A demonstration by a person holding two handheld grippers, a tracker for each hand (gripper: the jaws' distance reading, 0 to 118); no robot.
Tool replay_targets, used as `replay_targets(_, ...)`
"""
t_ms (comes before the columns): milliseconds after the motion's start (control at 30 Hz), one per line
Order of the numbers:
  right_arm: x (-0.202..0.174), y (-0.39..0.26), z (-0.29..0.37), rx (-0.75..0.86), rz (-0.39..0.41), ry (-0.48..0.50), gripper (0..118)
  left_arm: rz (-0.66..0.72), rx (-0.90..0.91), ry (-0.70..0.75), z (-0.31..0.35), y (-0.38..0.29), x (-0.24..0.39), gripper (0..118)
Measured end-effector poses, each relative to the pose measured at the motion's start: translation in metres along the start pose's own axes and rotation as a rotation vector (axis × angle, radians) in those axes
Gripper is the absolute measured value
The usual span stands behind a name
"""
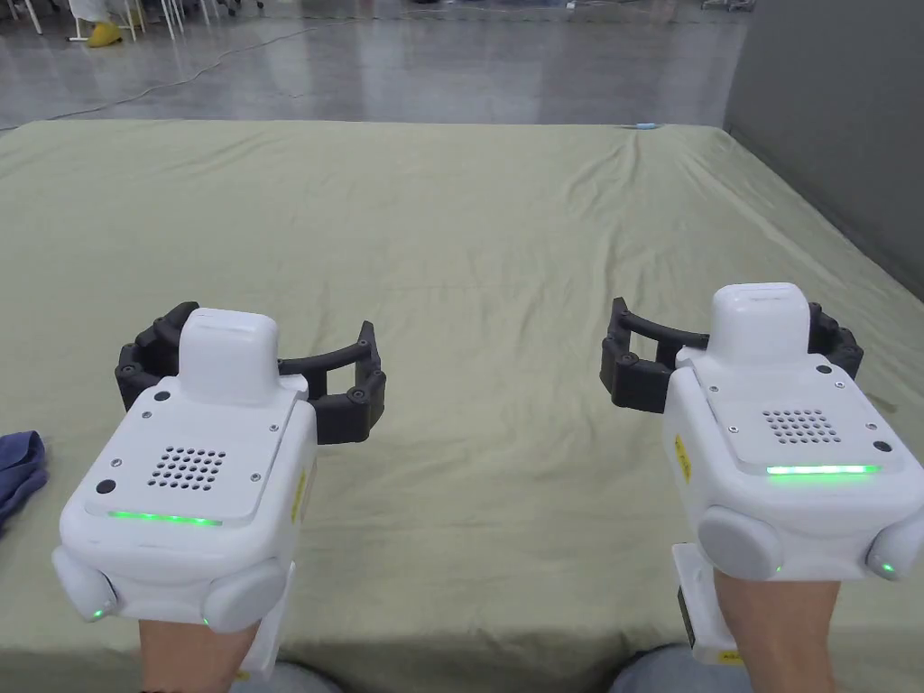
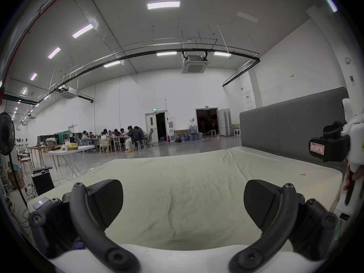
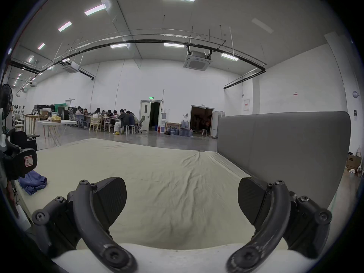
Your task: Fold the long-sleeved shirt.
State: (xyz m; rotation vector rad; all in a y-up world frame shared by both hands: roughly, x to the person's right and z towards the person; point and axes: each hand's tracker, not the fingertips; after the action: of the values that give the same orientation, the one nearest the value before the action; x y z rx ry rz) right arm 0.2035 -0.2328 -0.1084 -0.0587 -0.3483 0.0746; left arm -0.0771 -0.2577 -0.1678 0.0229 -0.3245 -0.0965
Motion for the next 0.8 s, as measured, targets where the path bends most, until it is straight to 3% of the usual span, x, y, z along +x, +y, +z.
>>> replay_targets(367,0.0,-0.003,-0.002,-0.009,-0.002,0.0,113,-0.019,-0.005,0.023,-0.005,-0.002,0.009,117)
replay_targets(600,-0.001,-0.004,-0.001,-0.005,-0.005,0.01,113,0.08,-0.007,-0.007,-0.004,0.007,0.005,117)
replay_targets(733,0.0,-0.005,-0.001,-0.01,-0.007,0.012,113,-0.072,-0.098,-0.07,-0.006,0.009,0.006,118)
replay_targets(800,0.001,-0.006,-0.001,-0.009,-0.006,0.004,113,-0.03,-0.11,-0.087,-0.006,0.01,0.005,117)
